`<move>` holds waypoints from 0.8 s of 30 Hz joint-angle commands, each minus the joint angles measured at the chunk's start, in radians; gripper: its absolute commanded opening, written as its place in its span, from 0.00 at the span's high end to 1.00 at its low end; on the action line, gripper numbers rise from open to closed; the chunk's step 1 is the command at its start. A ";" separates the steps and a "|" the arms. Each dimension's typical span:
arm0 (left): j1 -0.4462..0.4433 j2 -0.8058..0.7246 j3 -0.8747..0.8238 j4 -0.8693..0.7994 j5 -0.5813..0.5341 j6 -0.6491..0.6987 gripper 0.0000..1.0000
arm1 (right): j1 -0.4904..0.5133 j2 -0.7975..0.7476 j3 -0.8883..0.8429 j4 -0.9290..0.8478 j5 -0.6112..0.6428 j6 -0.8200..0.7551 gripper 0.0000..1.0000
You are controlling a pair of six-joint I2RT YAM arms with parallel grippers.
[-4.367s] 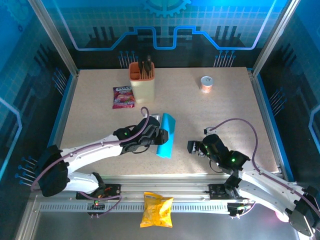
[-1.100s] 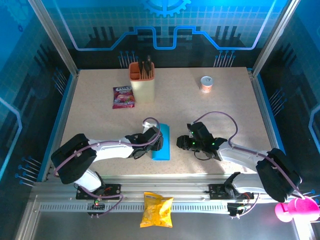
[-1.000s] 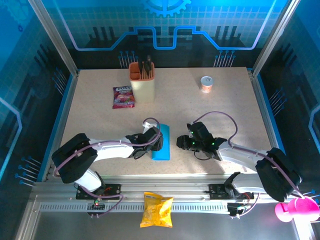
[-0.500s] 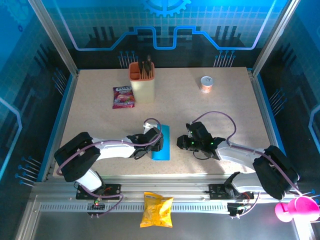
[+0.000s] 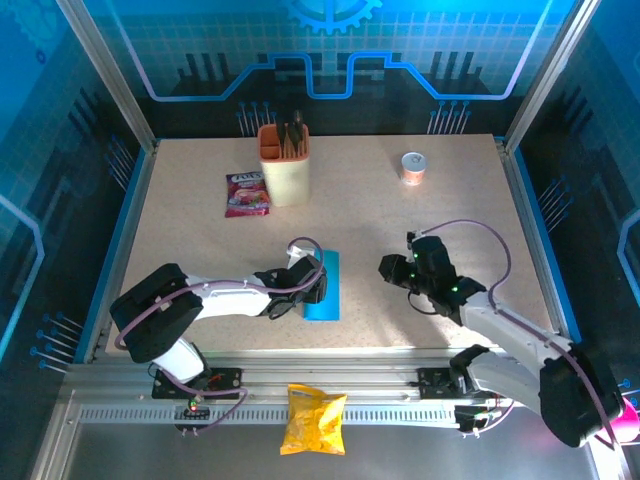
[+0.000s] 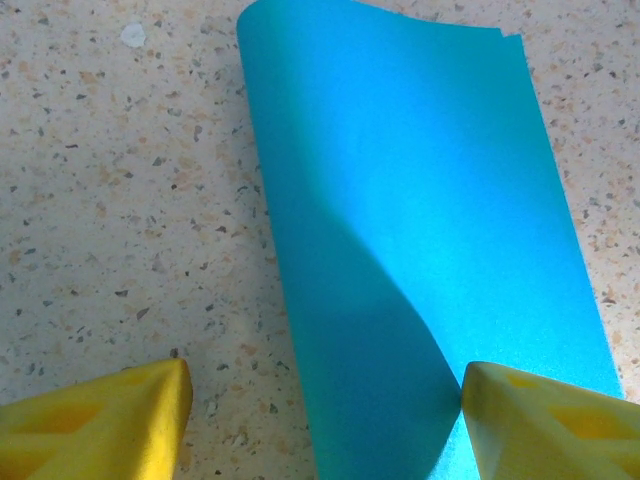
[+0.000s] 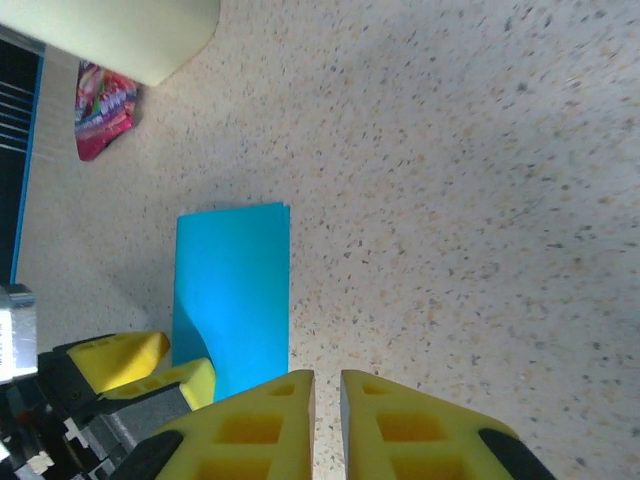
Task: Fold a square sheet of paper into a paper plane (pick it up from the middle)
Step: First fold the square sheet of paper in half at the center of the table.
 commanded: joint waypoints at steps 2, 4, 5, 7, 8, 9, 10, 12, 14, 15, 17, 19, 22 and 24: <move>0.006 0.007 -0.026 0.021 0.015 0.027 0.27 | -0.022 -0.039 -0.026 -0.068 -0.012 -0.005 0.82; 0.006 0.009 -0.029 0.024 0.016 0.031 0.27 | -0.022 -0.029 -0.028 -0.063 -0.031 -0.007 0.82; 0.006 0.008 -0.029 0.025 0.016 0.033 0.27 | -0.022 -0.022 -0.028 -0.055 -0.044 -0.010 0.82; 0.005 0.009 -0.030 0.027 0.016 0.037 0.27 | -0.021 -0.001 -0.030 -0.033 -0.070 -0.009 0.82; 0.005 0.010 -0.031 0.027 0.018 0.039 0.27 | -0.021 0.010 -0.032 -0.020 -0.083 -0.010 0.82; 0.005 0.011 -0.031 0.027 0.018 0.041 0.27 | -0.018 0.022 -0.032 -0.008 -0.093 -0.010 0.82; 0.006 0.012 -0.031 0.028 0.017 0.039 0.27 | -0.012 0.037 -0.030 0.005 -0.102 -0.011 0.82; 0.006 0.011 -0.032 0.029 0.017 0.038 0.27 | 0.004 0.067 -0.021 0.024 -0.113 -0.014 0.82; 0.006 0.011 -0.032 0.032 0.016 0.039 0.27 | 0.034 0.102 -0.004 0.039 -0.113 -0.020 0.82; 0.005 0.010 -0.032 0.031 0.015 0.039 0.27 | 0.052 0.122 0.006 0.043 -0.108 -0.023 0.83; 0.006 0.011 -0.030 0.031 0.015 0.039 0.27 | 0.086 0.162 0.029 0.051 -0.094 -0.024 0.83; 0.005 0.013 -0.026 0.025 0.010 0.033 0.27 | 0.118 0.206 0.044 0.077 -0.088 -0.016 0.84; 0.006 0.014 -0.028 0.021 0.003 0.022 0.27 | 0.159 0.274 0.067 0.114 -0.085 -0.004 0.85; 0.005 0.015 -0.026 0.017 0.000 0.008 0.27 | 0.183 0.314 0.078 0.132 -0.084 0.005 0.85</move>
